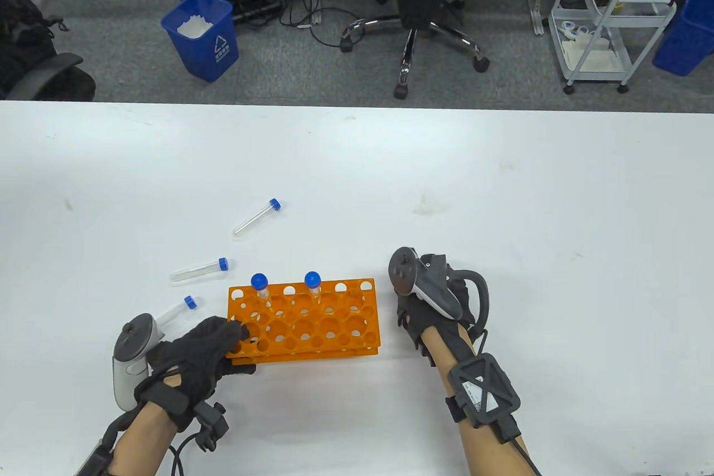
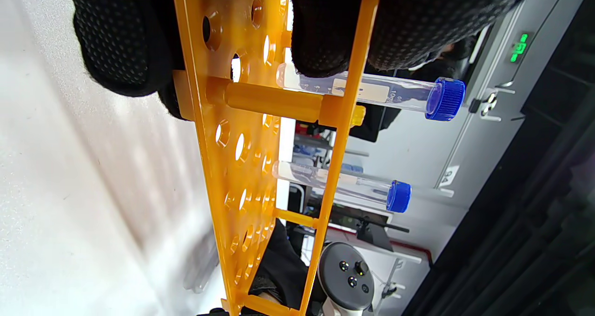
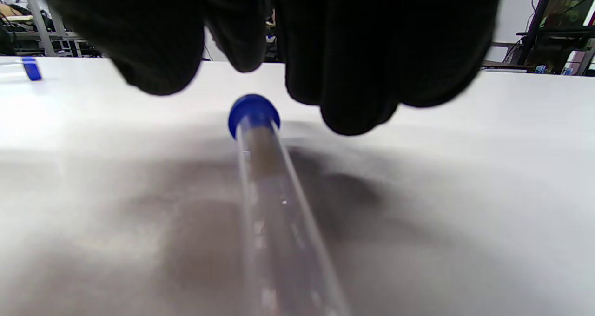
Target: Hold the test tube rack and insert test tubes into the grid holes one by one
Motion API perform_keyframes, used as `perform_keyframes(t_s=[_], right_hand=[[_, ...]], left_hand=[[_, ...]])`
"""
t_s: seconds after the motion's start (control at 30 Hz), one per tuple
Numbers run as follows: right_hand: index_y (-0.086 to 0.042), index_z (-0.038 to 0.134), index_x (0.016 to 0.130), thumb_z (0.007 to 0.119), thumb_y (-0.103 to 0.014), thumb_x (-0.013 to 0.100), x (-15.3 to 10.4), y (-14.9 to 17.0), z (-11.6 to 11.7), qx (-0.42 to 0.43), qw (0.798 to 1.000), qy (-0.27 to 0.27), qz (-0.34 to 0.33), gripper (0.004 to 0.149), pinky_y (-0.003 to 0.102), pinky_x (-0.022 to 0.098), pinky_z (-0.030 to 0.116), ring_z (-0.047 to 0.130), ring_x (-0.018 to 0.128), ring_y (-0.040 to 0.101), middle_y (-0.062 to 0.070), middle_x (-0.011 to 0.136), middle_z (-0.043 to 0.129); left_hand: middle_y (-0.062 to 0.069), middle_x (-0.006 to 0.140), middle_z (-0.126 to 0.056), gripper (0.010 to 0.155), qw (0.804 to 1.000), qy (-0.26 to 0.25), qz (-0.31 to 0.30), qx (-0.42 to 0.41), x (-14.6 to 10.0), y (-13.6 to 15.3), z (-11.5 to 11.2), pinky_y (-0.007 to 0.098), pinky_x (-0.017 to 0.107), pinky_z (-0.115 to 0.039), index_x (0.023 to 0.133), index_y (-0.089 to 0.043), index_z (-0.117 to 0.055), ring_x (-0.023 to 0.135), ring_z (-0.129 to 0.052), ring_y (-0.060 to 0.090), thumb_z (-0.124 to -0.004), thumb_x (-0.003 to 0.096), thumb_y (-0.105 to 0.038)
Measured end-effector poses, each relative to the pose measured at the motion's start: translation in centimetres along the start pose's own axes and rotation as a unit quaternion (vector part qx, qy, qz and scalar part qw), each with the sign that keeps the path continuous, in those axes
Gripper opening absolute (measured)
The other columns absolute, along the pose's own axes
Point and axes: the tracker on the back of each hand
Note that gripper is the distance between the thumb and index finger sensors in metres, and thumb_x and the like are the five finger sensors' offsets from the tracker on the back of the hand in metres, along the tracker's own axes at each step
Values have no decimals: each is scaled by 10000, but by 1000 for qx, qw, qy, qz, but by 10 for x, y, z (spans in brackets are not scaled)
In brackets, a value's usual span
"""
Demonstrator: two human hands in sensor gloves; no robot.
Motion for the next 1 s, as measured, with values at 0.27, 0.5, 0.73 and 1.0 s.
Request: perform_keyframes(t_s=[0.27,0.5,0.73,1.0], right_hand=[[-230,660,995,822,-430,413,2,0,8,-1,1000,-5,8,637,552,442,842,959,607,396,193,889,840],[-219,674,986,831,-434,408,4,0,15,-12,1000,-10,7,637,548,440,845,971,590,375,182,872,855],[-208,713,961,837,-411,407,4,-4,20,-35,999,4,7,603,539,426,845,964,565,361,169,841,868],[-180,723,947,847,-361,401,3,-4,21,-35,999,19,7,589,527,397,857,976,522,339,152,789,895]], left_hand=[[246,987,-581,387,1000,0,0,0,0,0,0,512,535,-876,743,-250,-776,740,-977,409,-761,458,-512],[312,965,-586,386,1000,-2,1,0,0,0,1,511,535,-876,742,-251,-776,741,-977,408,-761,458,-511],[312,964,-588,386,1000,-2,2,0,0,1,1,511,535,-876,741,-251,-777,739,-978,408,-762,457,-511],[311,965,-587,385,1000,0,2,-1,0,1,1,512,536,-876,741,-252,-777,743,-976,407,-761,457,-511]])
Point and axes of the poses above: the tracker on the back of each hand, its own y axis roughly to the little-finger side, its own x axis roughly from the wrist to the fingertips, z = x × y
